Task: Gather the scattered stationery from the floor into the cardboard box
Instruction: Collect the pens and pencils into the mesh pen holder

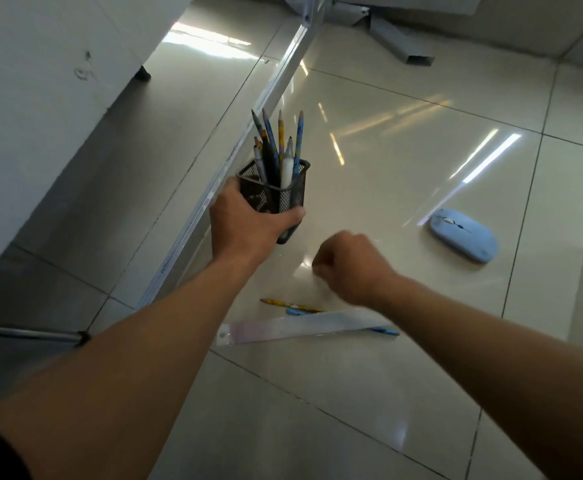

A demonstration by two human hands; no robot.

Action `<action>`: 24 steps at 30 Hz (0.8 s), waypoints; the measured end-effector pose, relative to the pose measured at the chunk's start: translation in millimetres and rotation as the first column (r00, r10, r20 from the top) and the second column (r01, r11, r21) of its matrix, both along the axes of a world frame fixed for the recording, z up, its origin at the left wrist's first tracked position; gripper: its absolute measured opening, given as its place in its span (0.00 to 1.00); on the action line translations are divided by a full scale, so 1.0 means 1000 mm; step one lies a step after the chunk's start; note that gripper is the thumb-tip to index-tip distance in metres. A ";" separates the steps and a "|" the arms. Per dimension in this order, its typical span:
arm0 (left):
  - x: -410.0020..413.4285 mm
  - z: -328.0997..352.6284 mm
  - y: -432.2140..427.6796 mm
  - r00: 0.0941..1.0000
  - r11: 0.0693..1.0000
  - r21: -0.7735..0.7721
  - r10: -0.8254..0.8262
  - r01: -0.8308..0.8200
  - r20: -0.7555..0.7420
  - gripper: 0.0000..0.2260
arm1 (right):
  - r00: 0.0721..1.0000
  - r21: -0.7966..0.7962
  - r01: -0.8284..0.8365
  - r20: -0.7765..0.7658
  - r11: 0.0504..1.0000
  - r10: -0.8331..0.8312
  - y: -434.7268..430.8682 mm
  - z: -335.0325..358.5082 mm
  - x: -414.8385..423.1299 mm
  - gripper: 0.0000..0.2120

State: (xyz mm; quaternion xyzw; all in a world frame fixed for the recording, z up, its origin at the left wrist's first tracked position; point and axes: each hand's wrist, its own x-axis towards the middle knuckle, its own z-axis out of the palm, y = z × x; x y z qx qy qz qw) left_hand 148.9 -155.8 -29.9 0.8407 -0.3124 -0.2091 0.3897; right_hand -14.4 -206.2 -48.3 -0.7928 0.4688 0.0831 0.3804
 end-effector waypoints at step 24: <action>-0.022 -0.013 0.005 0.999 1.000 -0.030 0.002 -0.003 -0.036 0.33 | 0.990 -0.367 -0.133 -0.099 0.921 0.103 0.050 -0.009 0.028 0.13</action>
